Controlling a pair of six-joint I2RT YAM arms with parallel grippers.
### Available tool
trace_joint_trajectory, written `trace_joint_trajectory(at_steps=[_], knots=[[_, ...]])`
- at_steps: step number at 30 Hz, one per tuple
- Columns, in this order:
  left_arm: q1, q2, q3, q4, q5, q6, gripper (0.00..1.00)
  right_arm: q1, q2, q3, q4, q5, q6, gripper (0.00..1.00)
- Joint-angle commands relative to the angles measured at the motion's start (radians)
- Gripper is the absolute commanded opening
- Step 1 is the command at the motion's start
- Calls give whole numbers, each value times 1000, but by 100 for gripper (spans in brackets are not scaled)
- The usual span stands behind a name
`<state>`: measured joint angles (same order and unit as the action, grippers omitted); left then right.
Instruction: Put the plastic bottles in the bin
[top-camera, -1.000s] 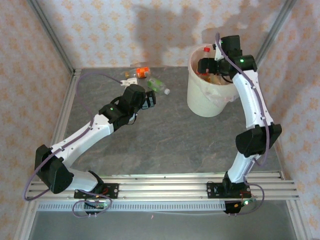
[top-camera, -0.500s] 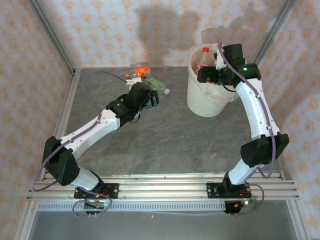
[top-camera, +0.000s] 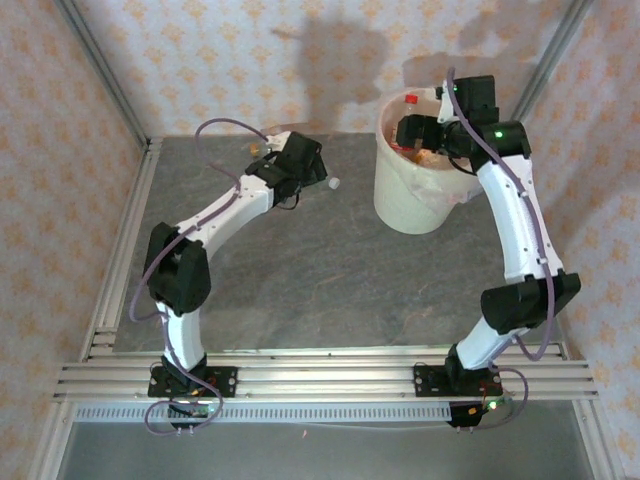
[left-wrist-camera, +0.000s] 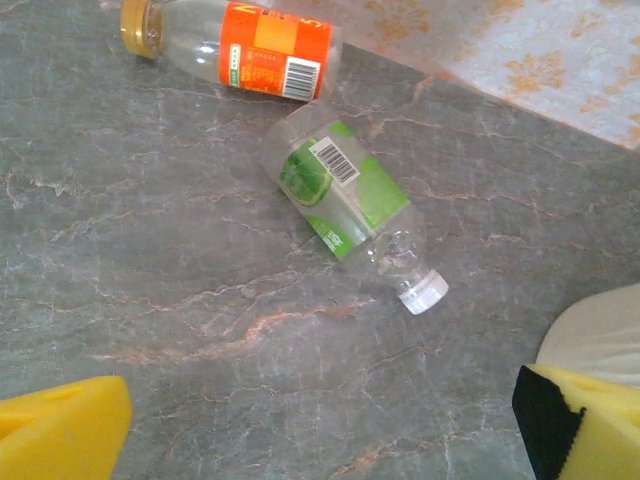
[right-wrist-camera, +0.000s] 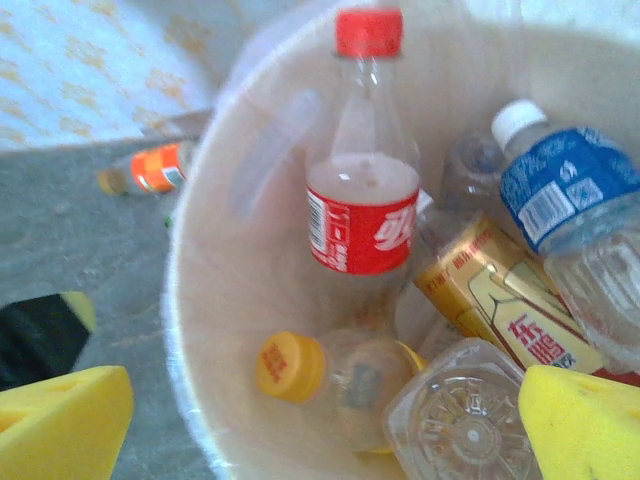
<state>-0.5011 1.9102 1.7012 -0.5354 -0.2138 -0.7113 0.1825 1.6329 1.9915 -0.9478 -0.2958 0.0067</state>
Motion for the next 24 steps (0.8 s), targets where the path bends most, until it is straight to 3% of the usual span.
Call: trace_joint_trajectory(at_steps=[1, 9, 16, 24], knots=[[8, -17, 28, -67, -19, -53, 100, 59, -75, 8, 79, 8, 6, 99], [58, -160, -166, -37, -65, -108, 100, 268, 3, 48, 187, -38, 1, 99], [141, -349, -376, -37, -128, -154, 100, 403, 296, 238, 160, 21, -27, 99], [188, -460, -506, -38, -153, -125, 100, 412, 678, 488, 118, 109, -66, 99]])
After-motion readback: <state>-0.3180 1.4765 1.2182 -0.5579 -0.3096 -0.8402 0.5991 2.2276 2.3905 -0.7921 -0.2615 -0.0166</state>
